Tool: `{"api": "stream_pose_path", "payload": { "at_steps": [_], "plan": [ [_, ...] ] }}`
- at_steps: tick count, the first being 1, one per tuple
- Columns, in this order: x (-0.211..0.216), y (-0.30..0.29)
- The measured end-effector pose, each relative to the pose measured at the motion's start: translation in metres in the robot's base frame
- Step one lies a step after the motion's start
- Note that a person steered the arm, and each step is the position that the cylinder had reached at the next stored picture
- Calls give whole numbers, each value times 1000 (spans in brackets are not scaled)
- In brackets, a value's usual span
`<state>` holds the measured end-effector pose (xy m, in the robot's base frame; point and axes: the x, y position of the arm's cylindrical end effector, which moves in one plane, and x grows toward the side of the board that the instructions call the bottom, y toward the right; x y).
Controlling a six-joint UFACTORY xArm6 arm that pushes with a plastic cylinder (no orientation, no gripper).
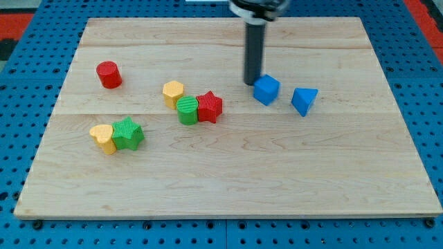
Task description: Move the yellow hexagon closer to the yellow heart and green star
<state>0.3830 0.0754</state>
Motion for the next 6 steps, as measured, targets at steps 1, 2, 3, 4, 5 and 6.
{"api": "stream_pose_path", "payload": {
  "at_steps": [1, 2, 3, 4, 5, 6],
  "plan": [
    [4, 38],
    [2, 15],
    [0, -17],
    [2, -73],
    [12, -87],
    [2, -155]
  ]
}}
